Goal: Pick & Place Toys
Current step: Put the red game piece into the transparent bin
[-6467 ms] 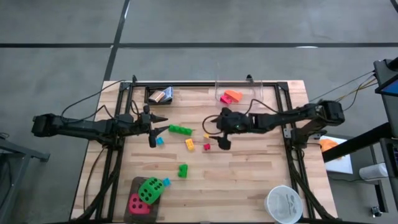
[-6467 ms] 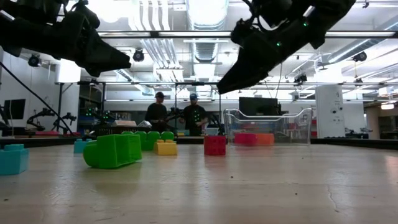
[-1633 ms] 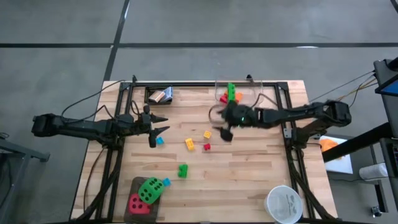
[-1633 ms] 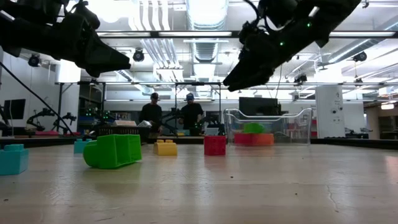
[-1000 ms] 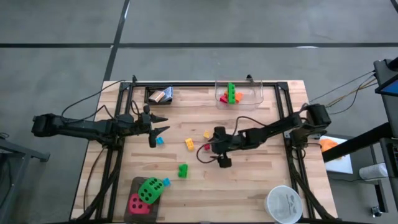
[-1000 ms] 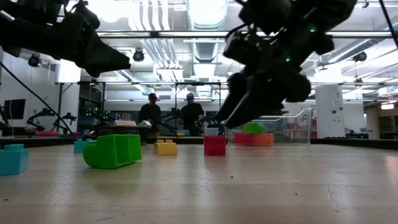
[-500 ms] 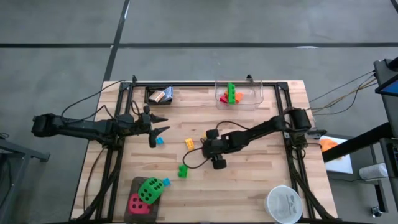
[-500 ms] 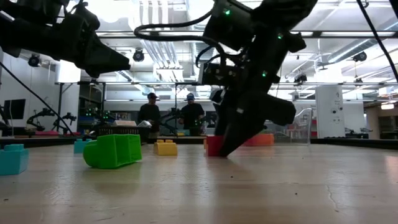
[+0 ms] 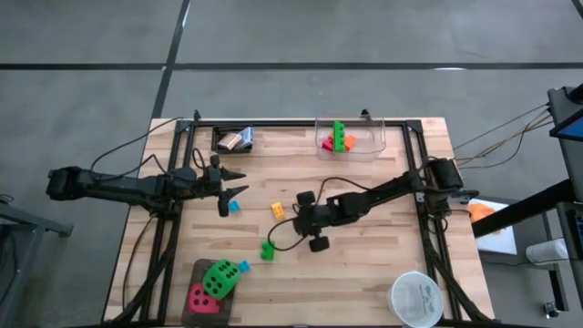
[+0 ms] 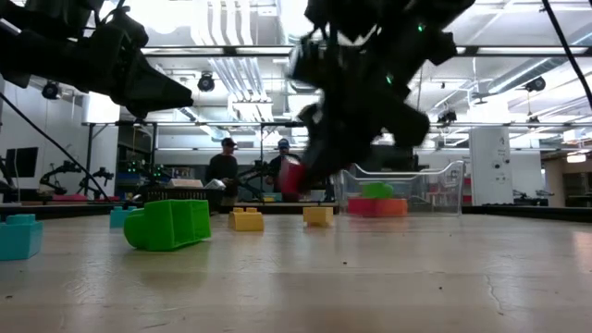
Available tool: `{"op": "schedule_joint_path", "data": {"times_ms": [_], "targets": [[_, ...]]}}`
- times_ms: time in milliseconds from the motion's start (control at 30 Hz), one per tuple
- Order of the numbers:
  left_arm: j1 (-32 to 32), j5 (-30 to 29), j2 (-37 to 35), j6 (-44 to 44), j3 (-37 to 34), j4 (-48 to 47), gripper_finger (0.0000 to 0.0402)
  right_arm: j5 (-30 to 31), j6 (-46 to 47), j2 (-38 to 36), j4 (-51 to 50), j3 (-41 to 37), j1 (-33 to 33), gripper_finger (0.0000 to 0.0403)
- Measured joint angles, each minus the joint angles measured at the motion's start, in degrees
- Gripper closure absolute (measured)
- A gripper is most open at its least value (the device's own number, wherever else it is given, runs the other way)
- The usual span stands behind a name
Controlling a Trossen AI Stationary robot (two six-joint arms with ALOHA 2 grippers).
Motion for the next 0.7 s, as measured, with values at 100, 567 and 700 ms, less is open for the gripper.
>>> {"op": "schedule_joint_path", "data": {"times_ms": [100, 567, 700], "targets": [[0.0, 0.0, 0.0, -0.02, 0.0, 0.09, 0.0224, -8.29, -0.77, -0.8, 14.53, -2.67, 0.12, 0.0315], [0.0, 0.0, -0.02, -0.1, 0.0, 0.09, 0.0224, -21.04, 7.44, -0.7, 72.02, -26.28, -4.16, 0.0315], [0.0, 0.0, -0.02, -0.1, 0.0, 0.16, 0.0224, -13.38, 7.76, -3.22, 72.06, -31.06, -8.24, 0.0315]]}}
